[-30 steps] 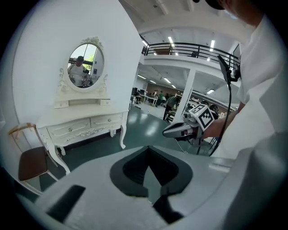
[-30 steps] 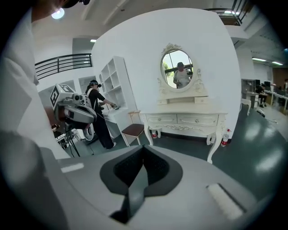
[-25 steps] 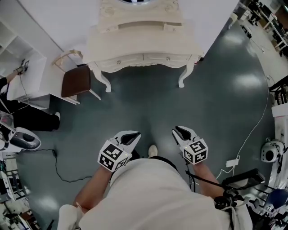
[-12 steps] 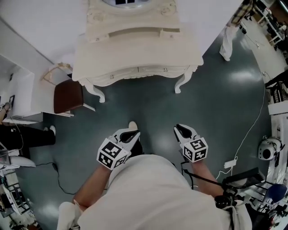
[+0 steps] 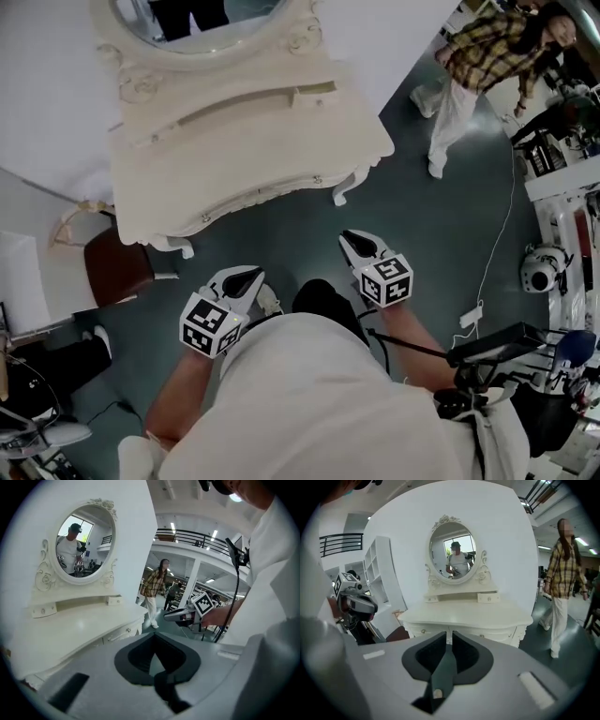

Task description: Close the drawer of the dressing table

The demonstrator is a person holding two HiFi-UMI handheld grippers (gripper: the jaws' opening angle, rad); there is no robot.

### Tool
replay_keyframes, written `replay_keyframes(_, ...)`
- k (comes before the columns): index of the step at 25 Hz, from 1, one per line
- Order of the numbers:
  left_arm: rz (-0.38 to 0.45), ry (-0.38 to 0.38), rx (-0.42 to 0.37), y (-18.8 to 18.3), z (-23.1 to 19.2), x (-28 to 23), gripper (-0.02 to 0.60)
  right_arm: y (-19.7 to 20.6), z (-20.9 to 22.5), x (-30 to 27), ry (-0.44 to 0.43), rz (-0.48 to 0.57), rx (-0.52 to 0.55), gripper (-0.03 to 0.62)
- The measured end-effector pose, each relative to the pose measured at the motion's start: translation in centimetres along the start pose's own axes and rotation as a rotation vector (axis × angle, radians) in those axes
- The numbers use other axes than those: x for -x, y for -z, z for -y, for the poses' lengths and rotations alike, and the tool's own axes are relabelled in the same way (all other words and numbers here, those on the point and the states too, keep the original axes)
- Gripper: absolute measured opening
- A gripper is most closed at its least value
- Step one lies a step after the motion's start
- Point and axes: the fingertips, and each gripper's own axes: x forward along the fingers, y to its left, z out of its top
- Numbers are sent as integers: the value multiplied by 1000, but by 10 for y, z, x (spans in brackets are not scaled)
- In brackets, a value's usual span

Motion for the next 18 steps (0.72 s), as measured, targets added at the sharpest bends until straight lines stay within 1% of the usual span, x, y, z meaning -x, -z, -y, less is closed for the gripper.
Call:
replay_keyframes(3,16,-3,13,-12,-23,1,3,-17,15,-25,20,-7,-12,41)
replay_keyframes(7,31,-39,33,-31,-63,-1,3,-41,51,-70,52,-15,-48,43)
replay_keyframes(11,40,-116,60,-53,-109,-3,3,-68,94,-125,68,-21,-39,48)
replay_keyframes(14,49,-177,80,-75,-144,-16,3,-88,133,-172,69,-37,-16,57)
replay_keyframes(18,55,-231,105,-108,-178,-34,3,-109,181,-224,75,-64,-14,69)
